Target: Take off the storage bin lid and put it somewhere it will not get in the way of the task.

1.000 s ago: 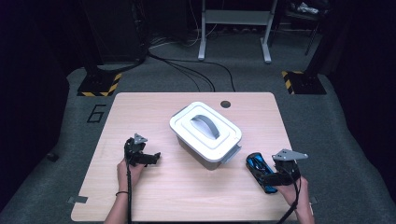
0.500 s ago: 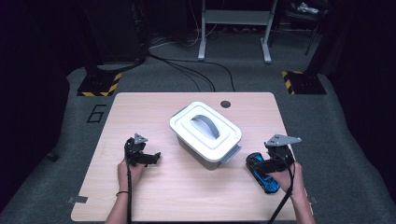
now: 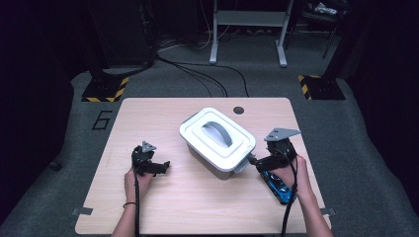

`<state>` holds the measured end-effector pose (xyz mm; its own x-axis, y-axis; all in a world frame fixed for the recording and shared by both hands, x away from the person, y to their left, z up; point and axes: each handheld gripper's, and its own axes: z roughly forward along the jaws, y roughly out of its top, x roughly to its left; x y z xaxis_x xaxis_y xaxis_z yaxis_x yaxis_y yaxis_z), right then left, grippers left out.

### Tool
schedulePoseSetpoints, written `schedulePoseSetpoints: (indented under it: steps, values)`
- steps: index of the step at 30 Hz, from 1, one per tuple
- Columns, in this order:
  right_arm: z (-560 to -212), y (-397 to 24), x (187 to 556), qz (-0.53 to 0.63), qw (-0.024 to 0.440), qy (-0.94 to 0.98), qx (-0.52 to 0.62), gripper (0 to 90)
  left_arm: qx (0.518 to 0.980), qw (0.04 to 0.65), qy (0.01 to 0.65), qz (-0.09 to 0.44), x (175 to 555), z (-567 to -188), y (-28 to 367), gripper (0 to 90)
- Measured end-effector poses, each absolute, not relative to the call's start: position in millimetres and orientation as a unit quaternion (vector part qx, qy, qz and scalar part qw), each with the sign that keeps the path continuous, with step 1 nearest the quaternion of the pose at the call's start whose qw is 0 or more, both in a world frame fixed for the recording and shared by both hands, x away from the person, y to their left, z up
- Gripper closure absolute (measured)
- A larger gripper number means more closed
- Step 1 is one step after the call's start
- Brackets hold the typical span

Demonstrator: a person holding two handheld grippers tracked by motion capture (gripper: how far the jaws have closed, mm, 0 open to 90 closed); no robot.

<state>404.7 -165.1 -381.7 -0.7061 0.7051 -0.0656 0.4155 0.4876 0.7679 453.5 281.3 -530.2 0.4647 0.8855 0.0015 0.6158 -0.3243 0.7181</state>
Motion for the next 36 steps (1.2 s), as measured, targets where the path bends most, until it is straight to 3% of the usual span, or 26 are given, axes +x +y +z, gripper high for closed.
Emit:
schedulePoseSetpoints:
  steps: [16,20,22,32,36]
  values:
    - [-374.7,-110.9,444.3,0.385,0.157,0.856,0.307,5.5,0.788,0.333,0.476,0.202,453.5,-530.2,281.3,0.2]
    - [-374.5,-98.7,449.7,0.382,0.155,0.863,0.293,15.5,0.788,0.333,0.476,0.202,453.6,-530.1,281.3,0.2]
    - [-374.6,-92.3,452.1,0.382,0.159,0.865,0.283,25.8,0.788,0.334,0.477,0.203,453.6,-530.2,281.2,0.3]
    - [-376.2,-70.7,466.7,0.363,0.160,0.866,0.304,59.8,0.788,0.333,0.476,0.203,453.7,-530.2,281.3,0.3]
    - [-376.3,-73.0,468.1,0.367,0.159,0.859,0.321,63.8,0.788,0.333,0.476,0.203,453.5,-530.2,281.2,0.3]
